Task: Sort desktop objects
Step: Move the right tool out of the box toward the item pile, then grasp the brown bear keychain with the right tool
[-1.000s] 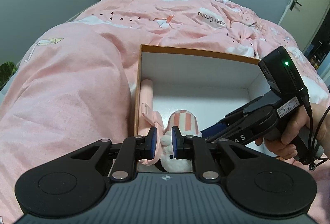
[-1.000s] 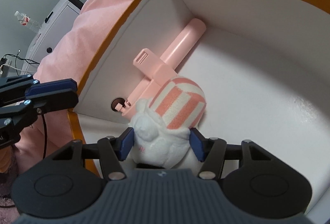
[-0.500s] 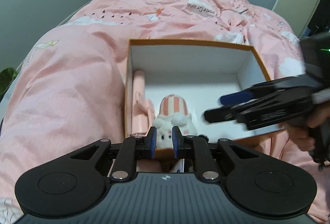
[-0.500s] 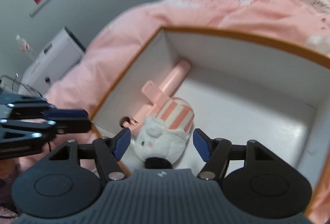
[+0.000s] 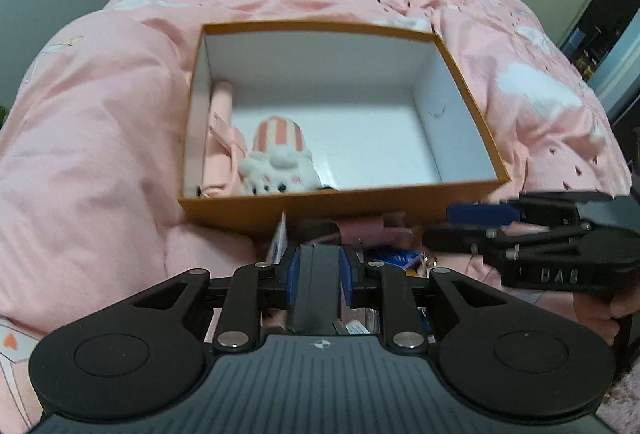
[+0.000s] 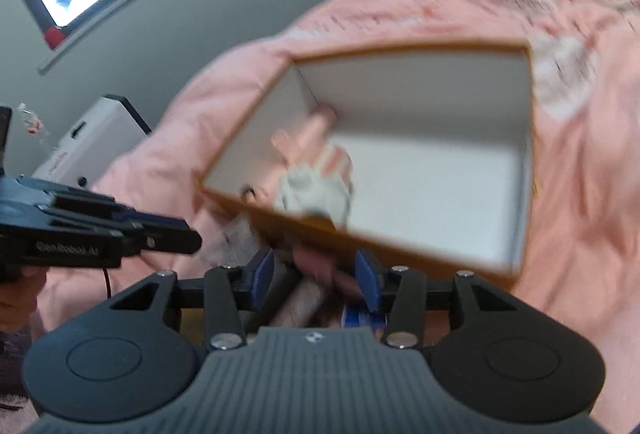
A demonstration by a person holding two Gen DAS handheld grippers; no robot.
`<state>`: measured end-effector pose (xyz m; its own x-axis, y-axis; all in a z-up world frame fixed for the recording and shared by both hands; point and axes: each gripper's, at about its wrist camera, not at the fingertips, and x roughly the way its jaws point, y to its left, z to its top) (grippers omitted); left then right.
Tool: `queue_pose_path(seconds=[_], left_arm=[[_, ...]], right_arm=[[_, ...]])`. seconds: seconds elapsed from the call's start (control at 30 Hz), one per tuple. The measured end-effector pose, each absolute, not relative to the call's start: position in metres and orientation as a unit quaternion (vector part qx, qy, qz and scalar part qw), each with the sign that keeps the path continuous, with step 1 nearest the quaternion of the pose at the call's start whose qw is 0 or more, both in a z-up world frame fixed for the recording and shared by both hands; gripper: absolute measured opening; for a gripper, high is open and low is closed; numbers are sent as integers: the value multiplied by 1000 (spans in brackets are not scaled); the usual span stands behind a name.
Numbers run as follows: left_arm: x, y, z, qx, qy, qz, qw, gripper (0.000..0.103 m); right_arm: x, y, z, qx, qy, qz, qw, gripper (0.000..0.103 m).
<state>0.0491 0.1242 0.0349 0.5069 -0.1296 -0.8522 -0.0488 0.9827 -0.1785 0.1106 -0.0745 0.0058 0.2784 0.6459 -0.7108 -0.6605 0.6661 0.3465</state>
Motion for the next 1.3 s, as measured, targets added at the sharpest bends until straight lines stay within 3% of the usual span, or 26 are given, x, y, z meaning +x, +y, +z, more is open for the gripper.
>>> queue_pose_path(seconds=[0.33, 0.7, 0.8, 0.93, 1.3], left_arm=[[44, 120, 21, -33, 500, 8, 866, 33], [46, 126, 1, -5, 518, 56, 854, 39], [45, 131, -2, -14, 526, 62, 848, 47], [43, 140, 0, -35, 530, 68, 844, 48], [37, 158, 15, -70, 522, 80, 847, 49]], right_arm=[[97, -98, -48, 32, 548, 366, 752, 51], [95, -90, -72, 32, 574, 343, 743, 55], [97, -88, -77, 36, 582, 344, 736, 55], [99, -80, -80, 23, 586, 348, 732, 61], [91, -106, -58, 32, 558, 354, 750, 39]])
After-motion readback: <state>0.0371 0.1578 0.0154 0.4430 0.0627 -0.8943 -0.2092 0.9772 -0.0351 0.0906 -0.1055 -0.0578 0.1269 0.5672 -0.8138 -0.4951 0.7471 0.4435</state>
